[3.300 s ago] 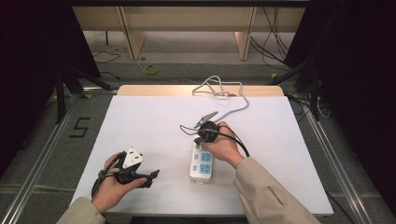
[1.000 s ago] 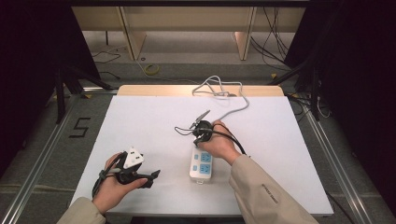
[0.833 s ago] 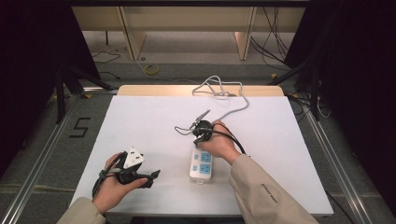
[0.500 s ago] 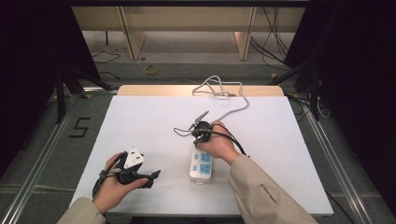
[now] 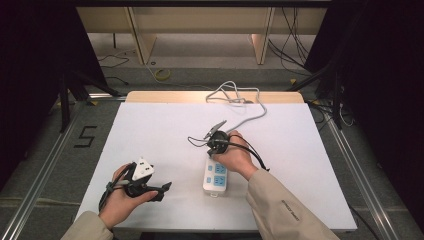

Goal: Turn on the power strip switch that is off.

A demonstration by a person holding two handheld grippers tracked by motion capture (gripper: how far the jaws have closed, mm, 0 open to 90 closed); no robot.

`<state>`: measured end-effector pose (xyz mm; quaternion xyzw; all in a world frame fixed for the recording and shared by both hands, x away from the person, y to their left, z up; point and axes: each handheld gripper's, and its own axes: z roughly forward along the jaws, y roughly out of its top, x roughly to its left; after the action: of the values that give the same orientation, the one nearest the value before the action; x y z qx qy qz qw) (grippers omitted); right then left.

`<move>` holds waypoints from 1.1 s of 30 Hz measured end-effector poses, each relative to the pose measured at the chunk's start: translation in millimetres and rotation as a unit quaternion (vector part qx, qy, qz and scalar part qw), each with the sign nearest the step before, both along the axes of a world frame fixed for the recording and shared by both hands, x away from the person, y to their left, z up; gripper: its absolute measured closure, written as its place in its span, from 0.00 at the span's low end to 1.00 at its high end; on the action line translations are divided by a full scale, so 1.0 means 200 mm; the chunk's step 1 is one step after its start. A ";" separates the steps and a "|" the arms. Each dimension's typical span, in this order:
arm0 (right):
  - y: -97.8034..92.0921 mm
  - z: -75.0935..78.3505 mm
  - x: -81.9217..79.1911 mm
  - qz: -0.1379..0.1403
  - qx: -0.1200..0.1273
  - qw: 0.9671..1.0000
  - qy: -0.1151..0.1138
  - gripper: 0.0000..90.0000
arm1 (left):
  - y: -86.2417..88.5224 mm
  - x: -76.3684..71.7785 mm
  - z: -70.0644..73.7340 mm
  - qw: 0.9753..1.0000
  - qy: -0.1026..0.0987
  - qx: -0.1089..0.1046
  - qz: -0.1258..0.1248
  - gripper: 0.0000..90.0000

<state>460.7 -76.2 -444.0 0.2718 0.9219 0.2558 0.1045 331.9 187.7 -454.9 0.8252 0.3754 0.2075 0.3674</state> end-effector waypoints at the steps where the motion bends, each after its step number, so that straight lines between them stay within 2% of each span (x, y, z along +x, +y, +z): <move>1: -0.01 0.00 0.00 0.008 -0.001 1.000 -0.007 1.00 | 0.00 0.00 0.00 1.000 0.000 0.001 0.000 0.17; 3: -0.02 0.00 0.00 0.004 0.010 1.000 -0.016 1.00 | 0.00 0.00 0.00 1.000 0.000 0.000 0.001 0.17; 5: -0.02 0.01 0.00 0.002 0.018 1.000 -0.014 1.00 | 0.00 0.00 0.00 1.000 0.001 0.000 0.000 0.17; 12: -0.05 0.03 -0.01 -0.001 0.029 0.999 -0.017 0.98 | 0.00 0.00 0.00 1.000 0.000 0.001 0.001 0.17; 18: -0.10 0.04 -0.02 -0.004 0.040 0.999 -0.022 0.91 | 0.00 0.00 0.00 1.000 0.000 0.002 0.001 0.17; 29: -0.29 0.07 -0.07 -0.018 0.064 0.997 -0.030 0.77 | 0.00 0.00 0.00 1.000 0.001 0.002 0.001 0.17; 33: -0.34 0.08 -0.09 -0.023 0.070 0.997 -0.032 0.70 | 0.00 0.00 0.00 1.000 0.002 0.003 0.002 0.17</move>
<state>441.7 -144.8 -429.0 0.2913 0.8913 0.3258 0.1209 332.0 188.6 -455.5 0.8258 0.3774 0.2081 0.3637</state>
